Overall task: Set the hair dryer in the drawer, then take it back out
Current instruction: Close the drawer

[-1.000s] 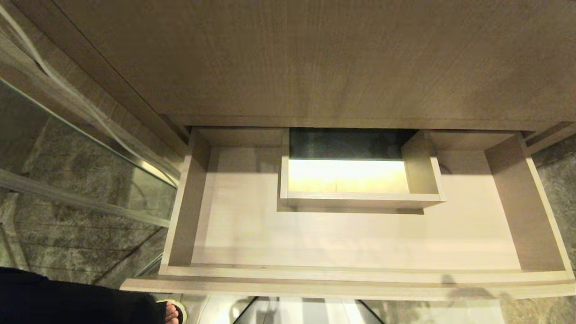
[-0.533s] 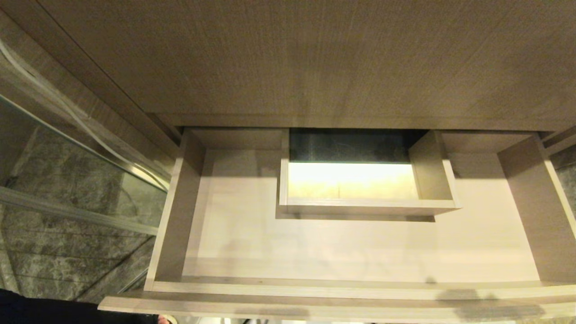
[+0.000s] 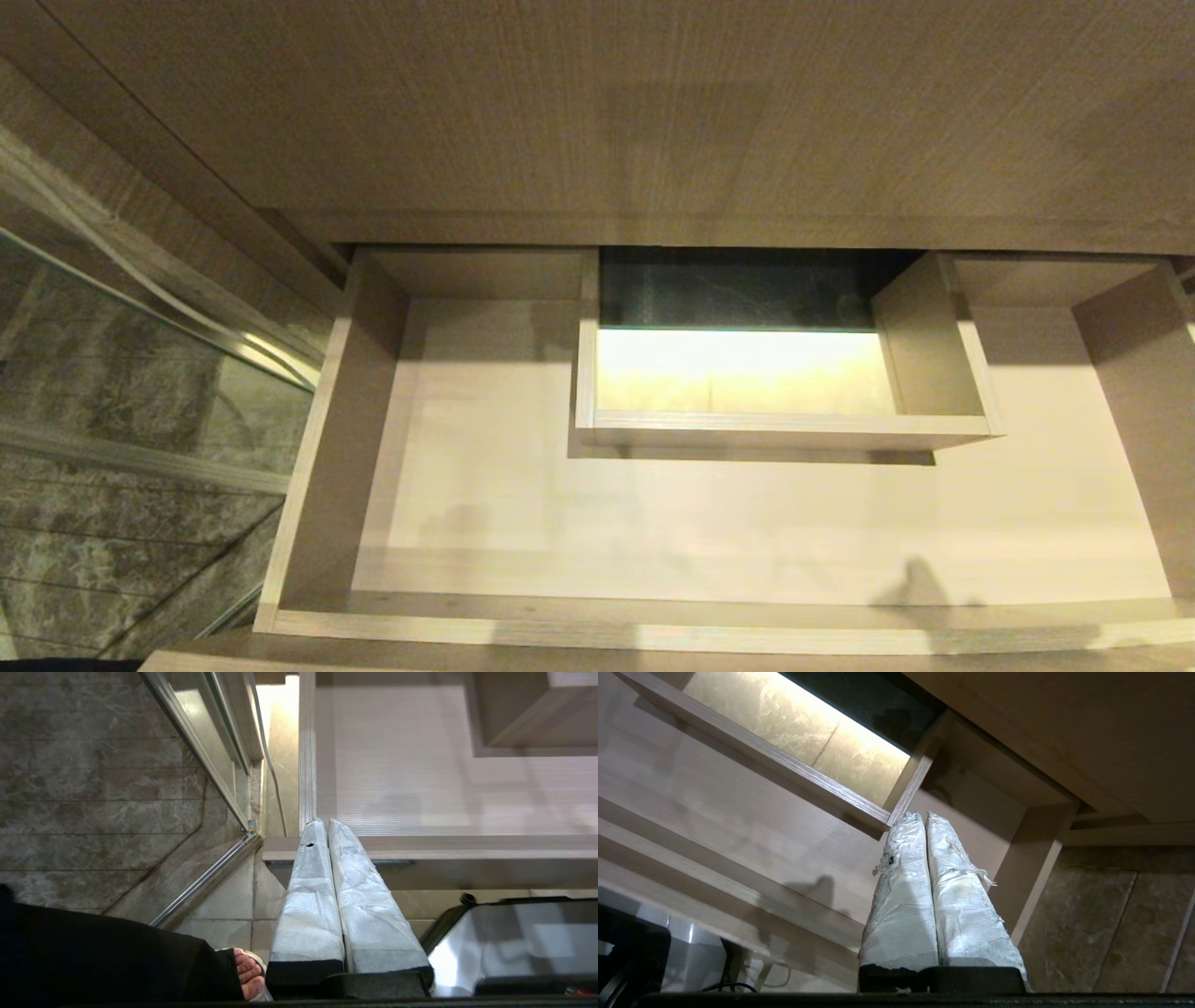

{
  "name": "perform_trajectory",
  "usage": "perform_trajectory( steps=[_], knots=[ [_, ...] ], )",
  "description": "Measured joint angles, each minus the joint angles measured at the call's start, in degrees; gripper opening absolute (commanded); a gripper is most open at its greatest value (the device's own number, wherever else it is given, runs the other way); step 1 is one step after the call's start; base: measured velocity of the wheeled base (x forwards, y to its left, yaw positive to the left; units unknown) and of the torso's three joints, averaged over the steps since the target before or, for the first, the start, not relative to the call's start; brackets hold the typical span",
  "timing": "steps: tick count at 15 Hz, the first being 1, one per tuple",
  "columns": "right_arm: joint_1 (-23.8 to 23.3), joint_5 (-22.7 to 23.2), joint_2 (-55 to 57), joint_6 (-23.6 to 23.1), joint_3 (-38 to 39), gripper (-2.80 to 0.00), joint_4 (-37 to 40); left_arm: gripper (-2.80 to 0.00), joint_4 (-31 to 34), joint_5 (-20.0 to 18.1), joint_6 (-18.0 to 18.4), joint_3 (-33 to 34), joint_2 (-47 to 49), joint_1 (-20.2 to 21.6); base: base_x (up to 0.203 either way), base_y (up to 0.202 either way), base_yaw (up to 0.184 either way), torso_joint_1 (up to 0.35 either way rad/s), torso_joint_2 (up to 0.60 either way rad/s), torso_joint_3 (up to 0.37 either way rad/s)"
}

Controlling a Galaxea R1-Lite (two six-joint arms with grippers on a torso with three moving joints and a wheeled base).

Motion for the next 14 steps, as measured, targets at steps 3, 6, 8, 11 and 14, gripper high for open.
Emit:
perform_trajectory(
  steps=[3,6,8,11,14],
  knots=[
    [0.04,-0.07,0.56,-0.05,0.75,-2.80,-1.95,-2.80,0.00,0.01,0.02,0.01,0.00,0.00,0.000,0.000,0.000,0.002,0.12,0.066],
    [0.02,-0.67,3.62,-0.38,0.73,-2.80,2.45,-2.80,0.00,0.01,0.02,0.01,0.00,-0.02,0.000,0.000,0.000,0.000,0.02,0.043],
    [-1.62,-5.01,7.19,-3.17,-0.47,-2.80,12.72,-2.80,0.00,0.01,0.02,0.01,0.00,-0.02,0.000,0.000,0.000,0.002,0.00,0.043],
    [-8.87,-18.74,13.91,-8.14,-2.21,-2.80,31.49,-2.80,0.00,-0.01,0.03,0.01,0.00,-0.07,0.000,0.000,0.000,0.000,0.00,0.034],
    [-16.00,-27.51,23.04,-8.87,-2.36,-2.80,37.38,-2.80,0.00,-0.01,0.03,0.01,0.00,-0.02,0.000,0.000,0.000,0.000,0.00,0.000]
  ],
)
